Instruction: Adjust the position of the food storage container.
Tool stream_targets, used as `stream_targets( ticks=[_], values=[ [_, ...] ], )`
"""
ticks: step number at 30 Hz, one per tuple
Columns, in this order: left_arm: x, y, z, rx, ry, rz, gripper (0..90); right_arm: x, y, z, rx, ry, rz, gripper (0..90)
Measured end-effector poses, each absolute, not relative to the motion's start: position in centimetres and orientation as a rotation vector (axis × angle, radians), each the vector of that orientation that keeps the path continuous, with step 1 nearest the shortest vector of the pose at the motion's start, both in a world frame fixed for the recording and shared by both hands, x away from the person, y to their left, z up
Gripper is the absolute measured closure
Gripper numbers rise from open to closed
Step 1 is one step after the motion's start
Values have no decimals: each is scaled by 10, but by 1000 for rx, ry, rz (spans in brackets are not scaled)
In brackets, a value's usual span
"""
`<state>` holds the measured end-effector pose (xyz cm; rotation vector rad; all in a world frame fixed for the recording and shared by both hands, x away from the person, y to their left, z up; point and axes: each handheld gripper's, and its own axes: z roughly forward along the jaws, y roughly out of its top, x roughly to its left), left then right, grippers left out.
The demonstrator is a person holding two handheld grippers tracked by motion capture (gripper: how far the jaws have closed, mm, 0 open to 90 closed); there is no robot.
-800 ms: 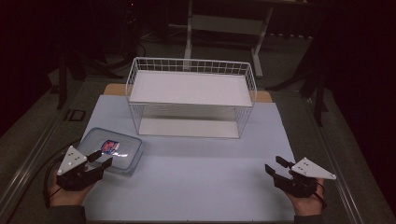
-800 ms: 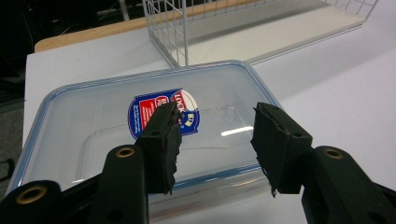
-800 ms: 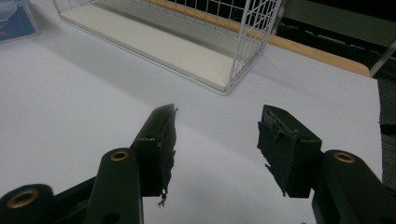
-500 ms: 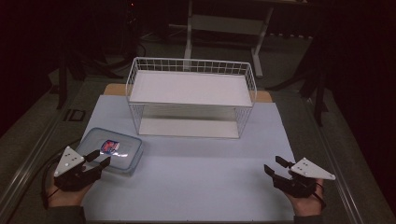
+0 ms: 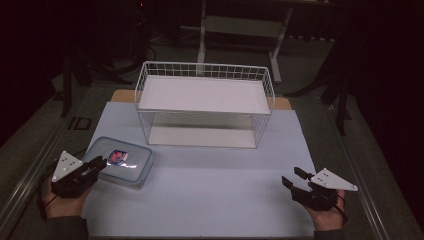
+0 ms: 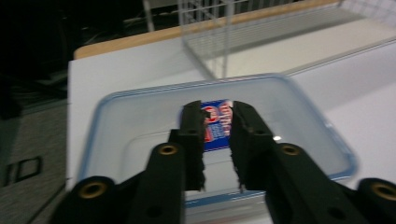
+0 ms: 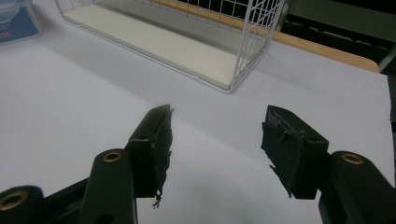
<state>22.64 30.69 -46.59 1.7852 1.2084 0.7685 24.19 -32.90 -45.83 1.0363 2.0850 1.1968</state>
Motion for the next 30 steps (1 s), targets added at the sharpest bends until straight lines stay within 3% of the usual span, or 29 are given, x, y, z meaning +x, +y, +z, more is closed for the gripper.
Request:
stream_targets(
  ticks=[3, 17, 30],
  values=[
    [229, 313, -466, 1782, 1246, 781, 890, 242, -329, -459, 1035, 2088, 1194, 423],
    [251, 359, -483, 1723, 1464, 832, 897, 243, -325, -461, 1033, 2101, 1188, 424],
    [262, 377, -506, 1702, 1558, 780, 898, 244, -326, -461, 1040, 2099, 1193, 422]
  ],
)
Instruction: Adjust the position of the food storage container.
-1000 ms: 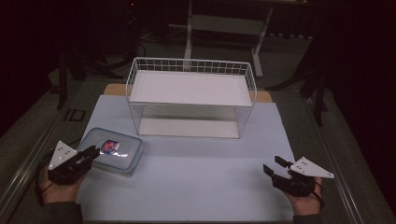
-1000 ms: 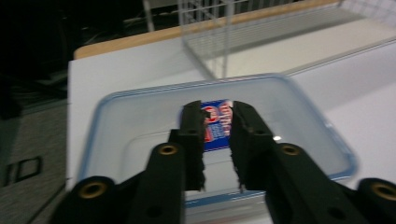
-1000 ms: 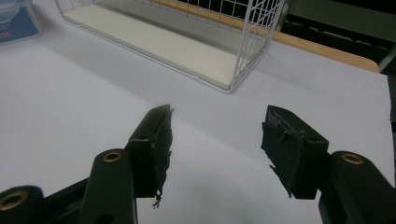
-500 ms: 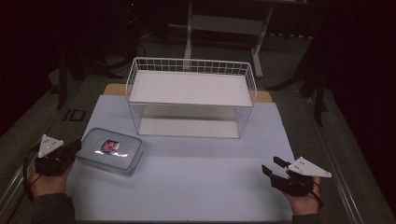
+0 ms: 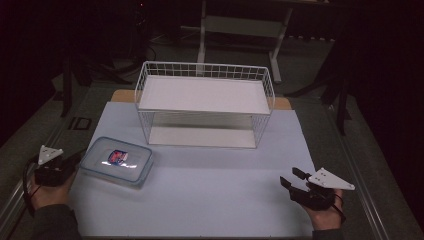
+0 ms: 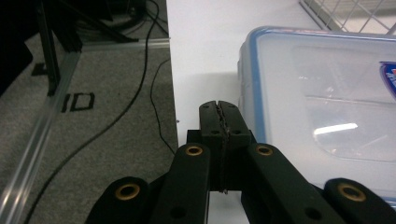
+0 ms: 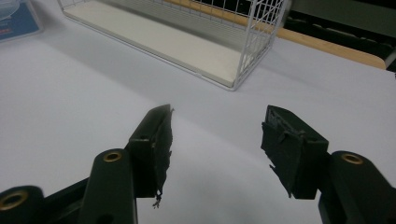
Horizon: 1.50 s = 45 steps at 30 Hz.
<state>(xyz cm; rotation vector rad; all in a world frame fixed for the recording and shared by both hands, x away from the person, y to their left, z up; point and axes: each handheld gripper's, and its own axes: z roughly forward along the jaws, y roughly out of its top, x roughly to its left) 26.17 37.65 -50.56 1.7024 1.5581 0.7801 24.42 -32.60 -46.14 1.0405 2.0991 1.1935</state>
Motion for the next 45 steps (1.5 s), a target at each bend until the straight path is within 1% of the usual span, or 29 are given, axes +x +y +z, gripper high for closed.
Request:
stream_targets(
  ticks=[6, 15, 19, 24, 28, 38, 45],
  values=[
    [264, 378, -510, 1697, 1575, 757, 899, 245, -327, -461, 1050, 2092, 1203, 409],
    [263, 363, -509, 1777, 1499, 712, 899, 245, -329, -460, 1054, 2080, 1206, 405],
    [260, 349, -507, 1836, 1434, 678, 898, 244, -330, -459, 1060, 2072, 1209, 405],
    [262, 331, -502, 1871, 1360, 622, 898, 244, -331, -459, 1061, 2069, 1211, 405],
    [264, 316, -497, 1905, 1304, 606, 897, 244, -330, -459, 1058, 2072, 1210, 404],
    [273, 265, -492, 2024, 1153, 552, 897, 245, -328, -460, 1048, 2082, 1209, 402],
    [283, 228, -489, 2058, 1102, 535, 897, 247, -326, -461, 1045, 2092, 1208, 401]
  ],
)
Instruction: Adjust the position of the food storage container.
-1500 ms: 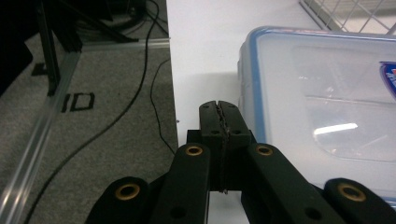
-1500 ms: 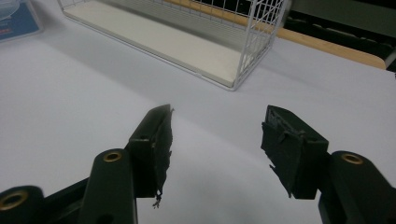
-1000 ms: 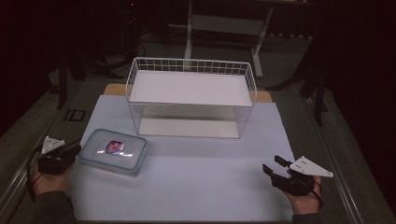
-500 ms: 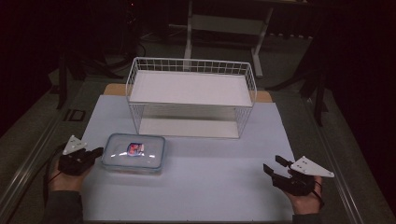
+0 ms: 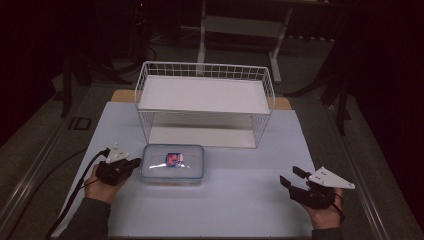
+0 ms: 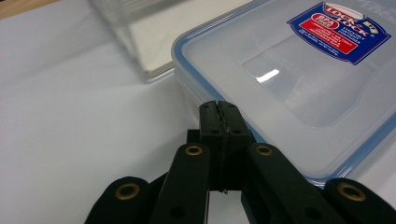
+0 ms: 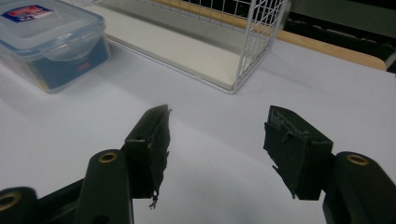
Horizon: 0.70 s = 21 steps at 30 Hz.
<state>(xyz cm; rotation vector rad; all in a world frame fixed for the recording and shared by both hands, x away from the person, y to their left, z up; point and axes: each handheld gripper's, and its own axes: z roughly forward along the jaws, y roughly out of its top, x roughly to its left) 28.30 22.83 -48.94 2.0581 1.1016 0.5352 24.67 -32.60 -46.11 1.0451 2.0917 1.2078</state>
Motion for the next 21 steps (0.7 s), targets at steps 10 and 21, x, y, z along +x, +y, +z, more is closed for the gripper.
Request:
stream_targets(
  ticks=[10, 21],
  values=[
    [293, 192, -493, 2035, 1052, 489, 897, 252, -320, -461, 1053, 2096, 1222, 400],
    [294, 172, -496, 2020, 999, 439, 896, 258, -310, -462, 1032, 2115, 1225, 398]
  ],
)
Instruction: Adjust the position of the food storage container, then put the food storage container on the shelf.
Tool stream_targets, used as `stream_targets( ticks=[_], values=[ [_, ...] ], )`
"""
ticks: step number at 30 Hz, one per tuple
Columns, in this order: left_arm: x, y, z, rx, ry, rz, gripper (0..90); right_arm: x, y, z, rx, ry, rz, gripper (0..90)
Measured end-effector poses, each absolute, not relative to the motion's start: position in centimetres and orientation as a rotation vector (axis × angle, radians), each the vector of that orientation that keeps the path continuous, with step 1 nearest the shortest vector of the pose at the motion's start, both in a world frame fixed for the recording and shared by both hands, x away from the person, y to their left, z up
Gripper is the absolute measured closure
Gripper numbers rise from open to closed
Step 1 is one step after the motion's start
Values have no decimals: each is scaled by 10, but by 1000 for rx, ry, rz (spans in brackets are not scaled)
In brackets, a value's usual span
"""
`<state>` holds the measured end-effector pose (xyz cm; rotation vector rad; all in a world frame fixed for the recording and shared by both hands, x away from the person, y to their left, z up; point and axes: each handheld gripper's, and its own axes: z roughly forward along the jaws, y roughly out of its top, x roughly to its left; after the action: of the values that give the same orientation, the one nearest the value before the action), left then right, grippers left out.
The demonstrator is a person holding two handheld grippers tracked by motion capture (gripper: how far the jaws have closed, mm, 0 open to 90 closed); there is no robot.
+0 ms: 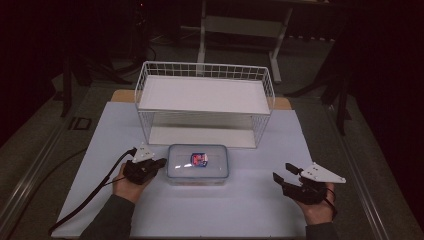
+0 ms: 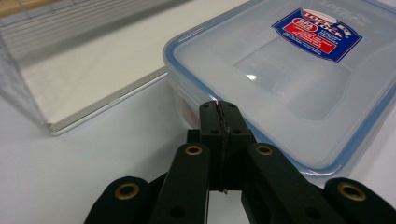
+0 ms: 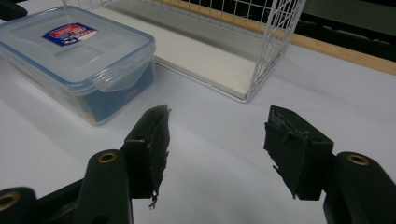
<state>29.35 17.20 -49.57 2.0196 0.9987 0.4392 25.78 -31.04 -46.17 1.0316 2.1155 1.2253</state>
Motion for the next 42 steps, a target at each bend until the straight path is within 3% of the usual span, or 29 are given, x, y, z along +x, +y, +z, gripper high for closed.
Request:
stream_targets(
  ticks=[10, 20, 27, 42],
  values=[
    [296, 166, -497, 2014, 997, 418, 887, 252, -316, -461, 1038, 2101, 1223, 413],
    [291, 176, -488, 1971, 987, 384, 650, 252, -313, -462, 1038, 2112, 1225, 412],
    [279, 178, -477, 1911, 1010, 462, 578, 254, -295, -456, 997, 2146, 1255, 401],
    [268, 177, -462, 1827, 1034, 426, 433, 279, -233, -447, 952, 2237, 1371, 381]
  ],
)
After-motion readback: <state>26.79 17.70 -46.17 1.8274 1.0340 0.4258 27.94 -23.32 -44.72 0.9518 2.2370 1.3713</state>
